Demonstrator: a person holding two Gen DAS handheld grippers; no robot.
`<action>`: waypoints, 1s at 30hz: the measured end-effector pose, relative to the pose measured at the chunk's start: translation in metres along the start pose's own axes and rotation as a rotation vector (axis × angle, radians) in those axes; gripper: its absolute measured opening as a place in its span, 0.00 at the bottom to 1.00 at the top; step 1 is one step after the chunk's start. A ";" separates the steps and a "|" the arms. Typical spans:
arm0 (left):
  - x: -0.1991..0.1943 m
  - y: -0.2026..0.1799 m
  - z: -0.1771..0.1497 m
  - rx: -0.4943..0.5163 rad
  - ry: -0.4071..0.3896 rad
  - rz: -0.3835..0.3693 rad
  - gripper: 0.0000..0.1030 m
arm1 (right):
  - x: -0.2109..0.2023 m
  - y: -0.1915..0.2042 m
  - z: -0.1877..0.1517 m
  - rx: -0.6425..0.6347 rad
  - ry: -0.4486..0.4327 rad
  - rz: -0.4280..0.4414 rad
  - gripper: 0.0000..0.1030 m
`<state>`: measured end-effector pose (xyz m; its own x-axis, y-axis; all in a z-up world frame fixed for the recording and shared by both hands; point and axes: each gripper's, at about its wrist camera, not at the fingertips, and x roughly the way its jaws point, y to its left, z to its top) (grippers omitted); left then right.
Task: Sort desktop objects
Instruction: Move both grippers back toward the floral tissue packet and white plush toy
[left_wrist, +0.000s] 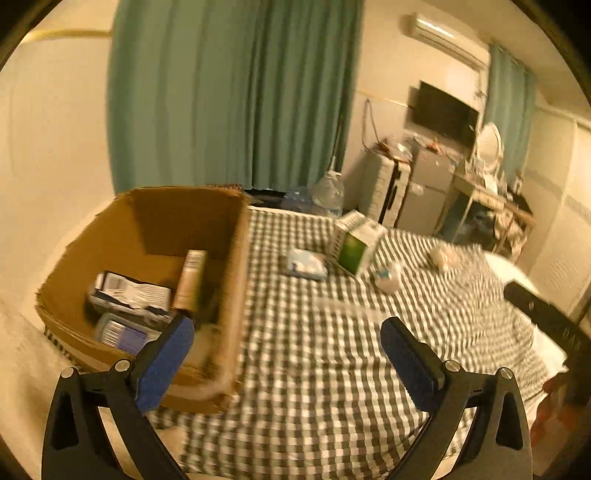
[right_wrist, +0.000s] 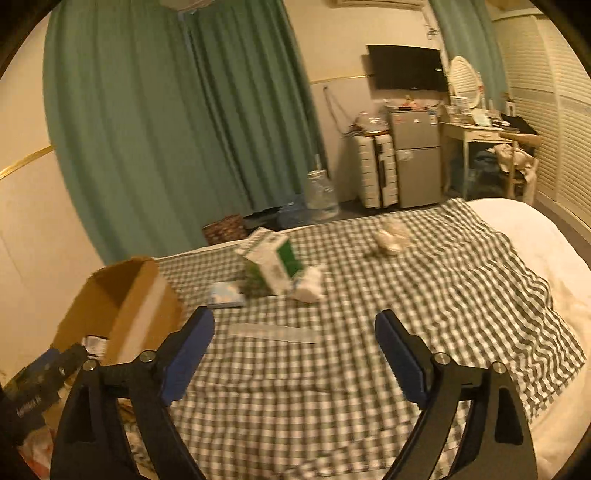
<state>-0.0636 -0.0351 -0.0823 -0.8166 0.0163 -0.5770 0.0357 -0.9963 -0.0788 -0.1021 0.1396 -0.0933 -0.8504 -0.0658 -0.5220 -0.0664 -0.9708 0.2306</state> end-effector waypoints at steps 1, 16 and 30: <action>0.003 -0.008 -0.004 0.020 0.001 0.002 1.00 | 0.000 -0.006 -0.002 0.005 -0.002 -0.004 0.89; 0.135 -0.066 -0.010 0.133 0.106 0.150 1.00 | 0.091 -0.046 -0.036 -0.015 0.093 0.002 0.89; 0.280 -0.041 0.024 -0.003 0.110 0.128 1.00 | 0.221 -0.052 -0.004 0.007 0.110 0.012 0.89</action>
<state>-0.3081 0.0084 -0.2209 -0.7370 -0.1009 -0.6683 0.1371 -0.9906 -0.0017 -0.2850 0.1749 -0.2237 -0.7889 -0.1029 -0.6058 -0.0600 -0.9682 0.2427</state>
